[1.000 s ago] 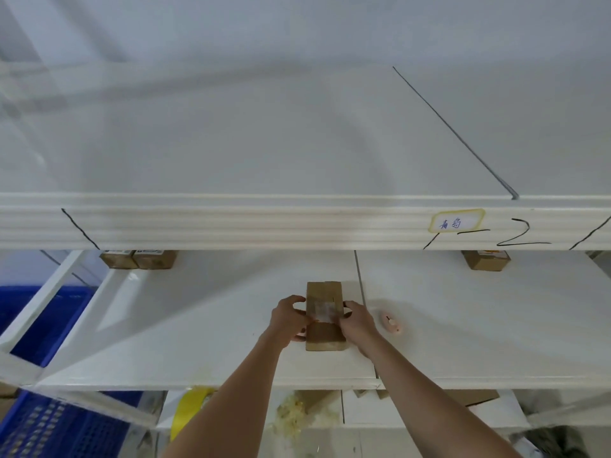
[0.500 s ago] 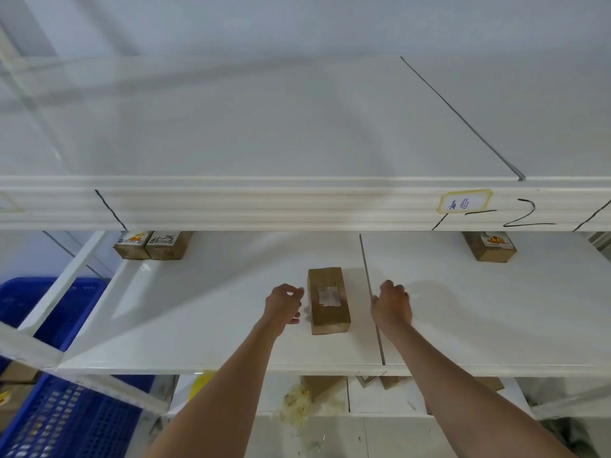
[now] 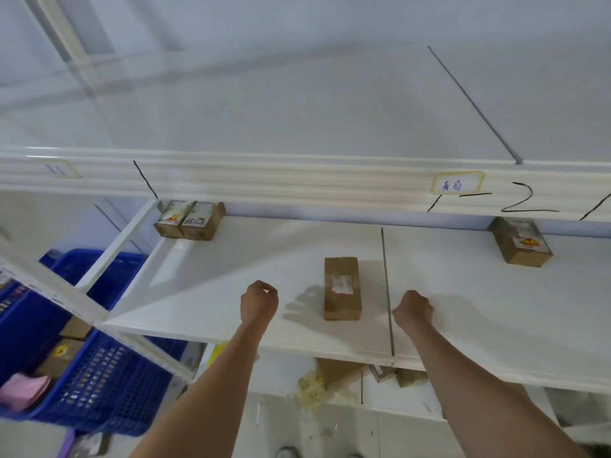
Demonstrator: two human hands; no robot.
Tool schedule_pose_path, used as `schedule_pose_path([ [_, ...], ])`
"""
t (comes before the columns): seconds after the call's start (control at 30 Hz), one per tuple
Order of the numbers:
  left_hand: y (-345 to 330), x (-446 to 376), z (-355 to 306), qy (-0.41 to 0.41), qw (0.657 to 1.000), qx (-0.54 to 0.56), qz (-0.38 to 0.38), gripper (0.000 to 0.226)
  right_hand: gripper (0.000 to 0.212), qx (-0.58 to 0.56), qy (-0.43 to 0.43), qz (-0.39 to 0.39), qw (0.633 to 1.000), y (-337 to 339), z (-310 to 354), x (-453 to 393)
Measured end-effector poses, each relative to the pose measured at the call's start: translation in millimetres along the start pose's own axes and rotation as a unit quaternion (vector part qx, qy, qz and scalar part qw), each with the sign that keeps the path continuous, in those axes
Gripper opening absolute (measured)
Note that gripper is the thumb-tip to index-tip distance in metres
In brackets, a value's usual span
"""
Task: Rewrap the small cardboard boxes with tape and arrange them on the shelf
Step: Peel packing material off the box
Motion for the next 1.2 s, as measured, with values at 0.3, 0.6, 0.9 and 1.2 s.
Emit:
schedule_pose_path([
  [0.3, 31, -4, 19, -0.015, 0.999, 0.029, -0.006, 0.021, 0.024, -0.264, -0.03, -0.107, 0.958, 21, 16, 31],
  [0.6, 93, -28, 97, 0.074, 0.997, 0.021, -0.025, 0.042, 0.019, -0.387, 0.065, -0.101, 0.914, 10, 122, 109],
  [0.9, 57, -19, 174, 0.16, 0.961, 0.007, 0.227, 0.038, 0.029, -0.461, 0.123, 0.11, 0.872, -95, 207, 188],
  [1.2, 40, -6, 179, 0.147, 0.939, 0.061, 0.306, 0.016, 0.031, -0.435, 0.097, 0.188, 0.875, -140, 214, 201],
])
Point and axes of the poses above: each hand's wrist, its own x-axis away from the middle knuckle, its own y-axis out of the back of the hand, z = x × y, the point moved 10 cm from there along -x, towards the middle knuckle
